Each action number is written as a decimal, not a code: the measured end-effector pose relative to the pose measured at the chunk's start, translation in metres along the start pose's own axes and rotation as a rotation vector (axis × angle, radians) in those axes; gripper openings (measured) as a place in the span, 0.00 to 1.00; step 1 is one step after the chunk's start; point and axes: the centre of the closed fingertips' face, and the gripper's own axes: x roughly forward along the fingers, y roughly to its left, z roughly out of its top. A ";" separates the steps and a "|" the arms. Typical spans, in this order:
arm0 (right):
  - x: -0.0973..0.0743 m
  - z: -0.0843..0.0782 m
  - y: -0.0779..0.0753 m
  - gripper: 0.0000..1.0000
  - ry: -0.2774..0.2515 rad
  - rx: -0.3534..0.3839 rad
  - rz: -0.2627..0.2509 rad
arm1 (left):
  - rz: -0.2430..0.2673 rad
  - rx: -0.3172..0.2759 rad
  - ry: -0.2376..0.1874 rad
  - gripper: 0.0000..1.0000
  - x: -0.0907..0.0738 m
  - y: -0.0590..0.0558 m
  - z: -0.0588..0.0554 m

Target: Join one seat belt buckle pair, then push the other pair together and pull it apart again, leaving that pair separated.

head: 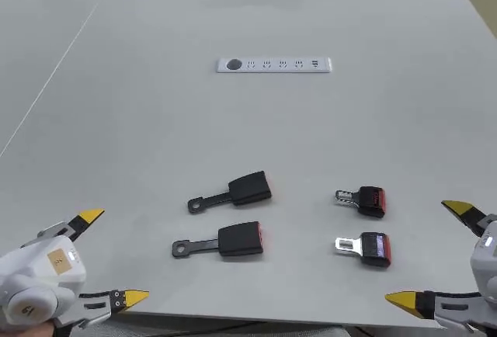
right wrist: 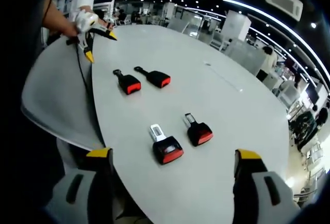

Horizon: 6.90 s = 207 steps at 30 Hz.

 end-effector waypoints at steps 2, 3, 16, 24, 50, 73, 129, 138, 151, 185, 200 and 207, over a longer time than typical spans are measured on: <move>0.000 -0.003 0.001 0.99 0.007 0.002 0.003 | 0.000 0.000 -0.002 0.91 0.000 0.000 0.001; 0.000 -0.004 0.001 0.99 0.012 0.001 0.003 | 0.000 0.000 -0.002 0.91 0.000 0.000 0.001; -0.002 -0.009 -0.003 1.00 0.036 0.015 0.001 | 0.012 -0.003 -0.014 0.93 -0.001 0.002 0.003; -0.002 -0.012 0.001 1.00 0.054 -0.010 0.000 | -0.007 0.002 0.000 0.98 0.001 -0.002 -0.001; -0.005 -0.017 -0.009 0.96 0.111 0.063 -0.027 | 0.002 0.040 0.032 0.99 0.001 -0.002 -0.003; 0.009 -0.009 -0.002 0.75 0.152 -0.113 0.113 | -0.255 0.066 0.071 0.85 0.037 -0.049 0.034; 0.093 -0.035 0.018 0.34 0.262 -0.267 0.448 | -0.577 0.329 0.181 0.34 0.133 -0.099 0.078; 0.094 -0.034 0.018 0.35 0.251 -0.301 0.478 | -0.624 0.412 0.215 0.34 0.134 -0.105 0.079; 0.109 -0.013 0.028 0.35 0.212 -0.297 0.444 | -0.632 0.432 0.235 0.33 0.134 -0.106 0.078; 0.148 0.045 0.088 0.35 0.179 -0.338 0.490 | -0.616 0.423 0.260 0.33 0.135 -0.109 0.079; 0.154 0.054 0.099 0.35 0.154 -0.324 0.480 | -0.615 0.425 0.266 0.33 0.134 -0.109 0.078; 0.155 0.056 0.099 0.33 0.145 -0.318 0.487 | -0.618 0.416 0.250 0.33 0.135 -0.109 0.078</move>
